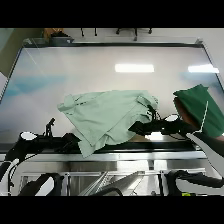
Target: Fold the shirts.
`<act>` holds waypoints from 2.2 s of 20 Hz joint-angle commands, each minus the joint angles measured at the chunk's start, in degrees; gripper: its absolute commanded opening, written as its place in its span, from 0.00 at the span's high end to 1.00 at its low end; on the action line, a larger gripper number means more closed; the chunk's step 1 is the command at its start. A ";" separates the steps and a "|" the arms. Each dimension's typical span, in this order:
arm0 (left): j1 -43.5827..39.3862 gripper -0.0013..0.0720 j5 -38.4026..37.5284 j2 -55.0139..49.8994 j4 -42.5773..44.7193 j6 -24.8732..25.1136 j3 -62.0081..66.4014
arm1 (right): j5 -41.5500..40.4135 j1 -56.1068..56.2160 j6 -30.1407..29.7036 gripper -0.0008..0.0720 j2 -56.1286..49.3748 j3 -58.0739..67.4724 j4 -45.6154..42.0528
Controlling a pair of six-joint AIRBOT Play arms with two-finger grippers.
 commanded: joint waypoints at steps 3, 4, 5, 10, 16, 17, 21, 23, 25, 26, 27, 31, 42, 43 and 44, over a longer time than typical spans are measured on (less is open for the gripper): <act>-12.26 0.44 8.04 -8.59 1.29 -1.64 0.00 | 0.17 0.04 0.00 0.37 0.00 0.11 1.14; -13.27 0.58 8.07 -10.54 1.07 -1.57 0.17 | 0.31 0.04 0.00 0.37 0.00 0.11 1.55; -13.97 0.78 7.23 -12.28 1.20 -0.92 0.76 | 0.42 0.04 0.00 0.37 0.00 0.11 1.70; -14.08 0.97 3.41 -12.72 0.98 0.44 8.00 | 1.70 0.02 -6.73 0.96 0.02 0.96 8.11; -14.01 0.97 -6.47 6.19 -1.68 -7.52 45.70 | 16.72 -4.66 -10.43 0.97 8.35 32.74 27.17; -14.10 0.97 -4.09 8.61 -2.36 -8.46 55.23 | 16.55 -5.88 -10.43 0.97 9.99 42.62 28.30; -14.08 0.96 4.92 11.63 -0.33 -9.09 93.11 | 12.96 -7.52 -9.42 0.97 11.02 78.90 25.11; -14.08 0.96 5.57 10.01 1.27 -9.53 108.08 | 9.20 -7.52 -7.02 0.97 11.15 90.88 19.58; -14.08 0.96 6.84 9.35 1.20 -9.57 115.30 | 5.57 -7.52 -7.30 0.97 13.00 94.23 18.38; -14.08 0.96 7.89 9.40 1.38 -9.53 116.76 | 4.44 -7.52 -7.48 0.97 13.97 94.23 17.77; -14.08 0.96 8.70 9.40 1.66 -9.49 117.48 | 4.22 -7.52 -7.48 0.97 14.56 94.20 16.52; -14.08 0.96 10.32 9.42 1.49 -9.42 109.18 | 6.73 -7.52 -7.21 0.97 12.87 91.38 15.91; -13.44 0.96 19.93 -26.36 1.53 2.08 75.52 | -6.73 -6.93 -10.49 0.97 -17.53 59.67 4.72; -13.14 0.96 19.65 -32.50 0.92 1.90 76.96 | -9.73 -6.95 -10.49 0.97 -22.88 59.74 4.81; -12.68 0.96 18.91 -37.70 0.52 1.09 79.14 | -13.09 -6.93 -10.47 0.97 -27.50 59.74 5.46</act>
